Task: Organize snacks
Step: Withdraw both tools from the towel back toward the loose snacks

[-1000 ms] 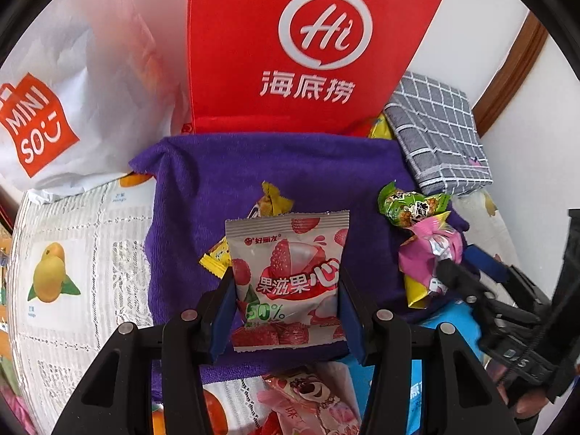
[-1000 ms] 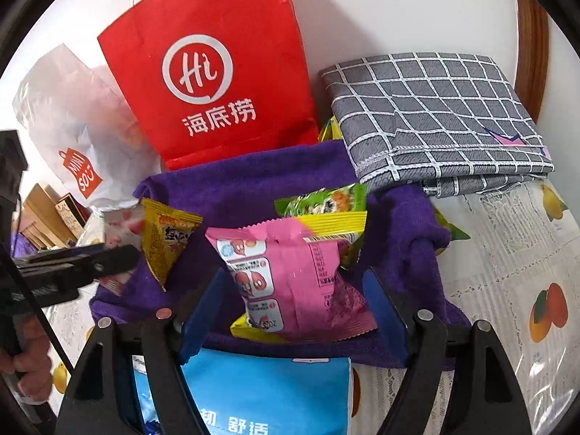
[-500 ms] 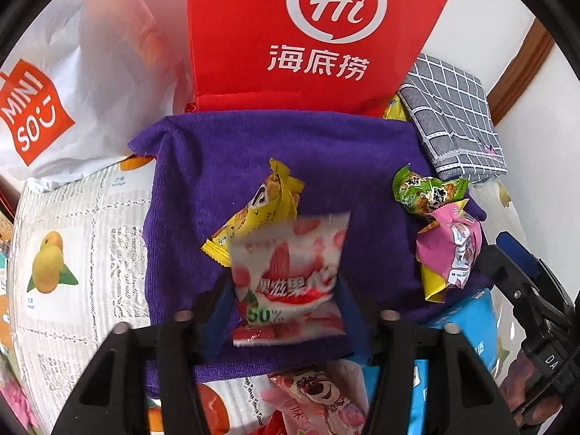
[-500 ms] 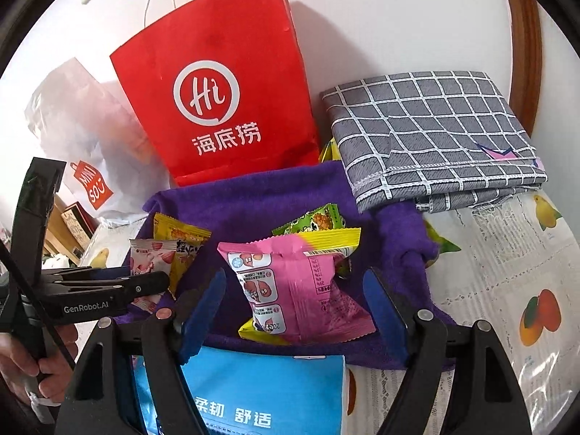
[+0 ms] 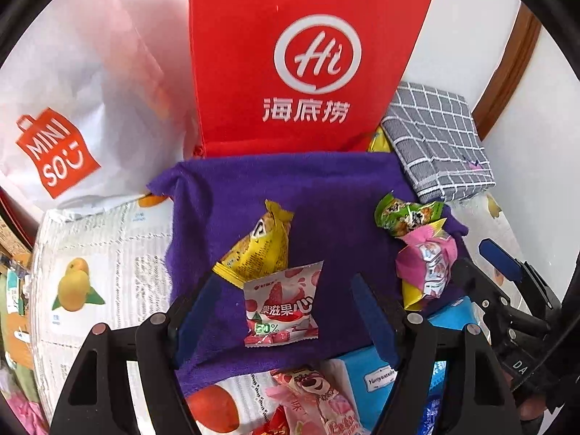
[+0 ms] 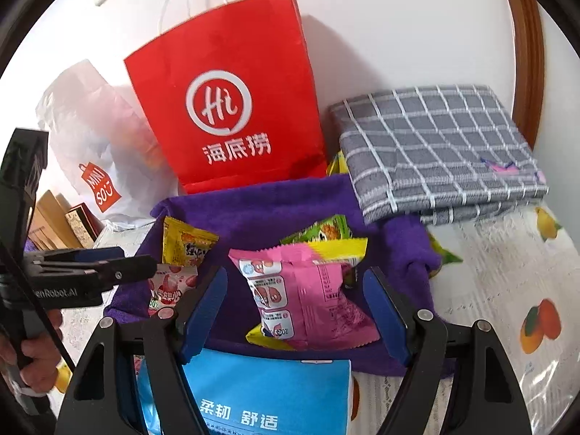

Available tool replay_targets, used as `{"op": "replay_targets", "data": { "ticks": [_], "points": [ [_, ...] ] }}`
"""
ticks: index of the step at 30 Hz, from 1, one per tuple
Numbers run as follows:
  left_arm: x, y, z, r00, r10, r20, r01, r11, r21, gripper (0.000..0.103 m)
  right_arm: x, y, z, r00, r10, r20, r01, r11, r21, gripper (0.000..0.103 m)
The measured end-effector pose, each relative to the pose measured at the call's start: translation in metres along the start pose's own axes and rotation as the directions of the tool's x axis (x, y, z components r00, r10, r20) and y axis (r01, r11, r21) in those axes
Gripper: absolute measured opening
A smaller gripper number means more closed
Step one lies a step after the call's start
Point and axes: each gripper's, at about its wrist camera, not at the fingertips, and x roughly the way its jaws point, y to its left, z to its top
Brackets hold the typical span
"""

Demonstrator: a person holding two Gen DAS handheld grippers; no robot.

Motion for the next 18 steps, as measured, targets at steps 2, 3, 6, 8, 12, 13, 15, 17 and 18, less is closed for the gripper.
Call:
{"op": "replay_targets", "data": {
  "ticks": [2, 3, 6, 8, 12, 13, 15, 17, 18],
  "points": [
    [-0.008, 0.000, 0.001, 1.000, -0.007, 0.015, 0.007, 1.000, -0.007, 0.075, -0.007, 0.003, 0.002, 1.000, 0.004, 0.026, -0.004, 1.000, -0.007, 0.077],
    [-0.010, 0.000, 0.002, 1.000, -0.011, 0.021, 0.011, 1.000, -0.007, 0.075, -0.011, 0.005, 0.002, 1.000, 0.002, 0.031, -0.002, 1.000, -0.007, 0.074],
    [-0.020, -0.003, 0.002, 0.999, -0.027, 0.036, 0.027, 1.000, -0.001, 0.075, -0.025, 0.012, 0.002, 1.000, 0.001, 0.029, -0.001, 1.000, -0.015, 0.070],
    [-0.025, -0.006, 0.002, 0.998, -0.042, 0.044, 0.042, 0.999, 0.003, 0.075, -0.035, 0.017, -0.002, 1.000, -0.002, 0.031, 0.003, 1.000, -0.020, 0.070],
    [-0.037, -0.012, 0.000, 0.997, -0.060, 0.050, 0.059, 0.998, 0.012, 0.075, -0.053, 0.023, -0.017, 1.000, 0.005, 0.018, -0.005, 1.000, -0.014, 0.070],
    [-0.039, -0.013, 0.000, 0.997, -0.064, 0.050, 0.064, 0.998, 0.013, 0.075, -0.059, 0.025, -0.022, 1.000, 0.005, 0.011, -0.005, 1.000, -0.008, 0.070],
    [-0.042, -0.015, 0.000, 0.996, -0.069, 0.049, 0.068, 0.998, 0.013, 0.075, -0.067, 0.029, -0.030, 1.000, -0.005, 0.009, 0.005, 1.000, -0.009, 0.070],
    [-0.044, -0.018, -0.002, 0.997, -0.071, 0.041, 0.070, 0.997, 0.023, 0.075, -0.075, 0.033, -0.036, 1.000, -0.019, 0.007, 0.019, 1.000, -0.011, 0.070],
    [-0.045, -0.020, -0.002, 0.997, -0.070, 0.037, 0.069, 0.997, 0.032, 0.075, -0.078, 0.035, -0.039, 1.000, -0.024, 0.004, 0.024, 1.000, -0.010, 0.070]
  ]
}}
